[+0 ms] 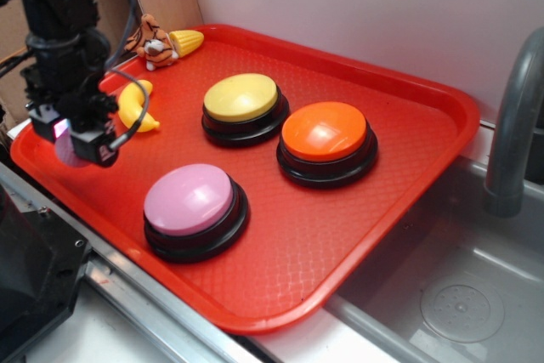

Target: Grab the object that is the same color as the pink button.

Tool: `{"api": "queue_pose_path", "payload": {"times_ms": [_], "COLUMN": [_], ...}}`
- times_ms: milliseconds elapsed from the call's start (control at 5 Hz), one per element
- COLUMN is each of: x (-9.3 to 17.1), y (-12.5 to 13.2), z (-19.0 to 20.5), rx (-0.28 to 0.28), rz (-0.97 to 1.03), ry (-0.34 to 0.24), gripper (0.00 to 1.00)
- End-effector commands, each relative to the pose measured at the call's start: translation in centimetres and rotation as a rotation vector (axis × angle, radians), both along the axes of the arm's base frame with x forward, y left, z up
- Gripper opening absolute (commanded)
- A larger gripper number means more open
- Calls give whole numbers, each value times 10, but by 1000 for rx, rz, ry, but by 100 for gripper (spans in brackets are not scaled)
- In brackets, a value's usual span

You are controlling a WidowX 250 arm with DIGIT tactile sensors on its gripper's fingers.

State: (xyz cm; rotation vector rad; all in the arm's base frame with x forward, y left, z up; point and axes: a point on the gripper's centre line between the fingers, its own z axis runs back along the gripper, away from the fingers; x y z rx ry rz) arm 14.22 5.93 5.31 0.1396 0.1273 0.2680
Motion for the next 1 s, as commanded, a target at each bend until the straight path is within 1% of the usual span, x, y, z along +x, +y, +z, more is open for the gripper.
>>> {"api": "queue_pose_path", "payload": {"times_ms": [0, 200, 400, 600, 800], "x": [39, 47, 57, 68, 67], "y": [-45, -59, -75, -86, -80], "z": [68, 89, 114, 128, 120], "rx": [-97, -147, -164, -147, -193], "rz": [-20, -58, -105, -149, -113], "ry": [-90, -154, -215, -268, -242], "gripper": [0, 0, 0, 0, 0]}}
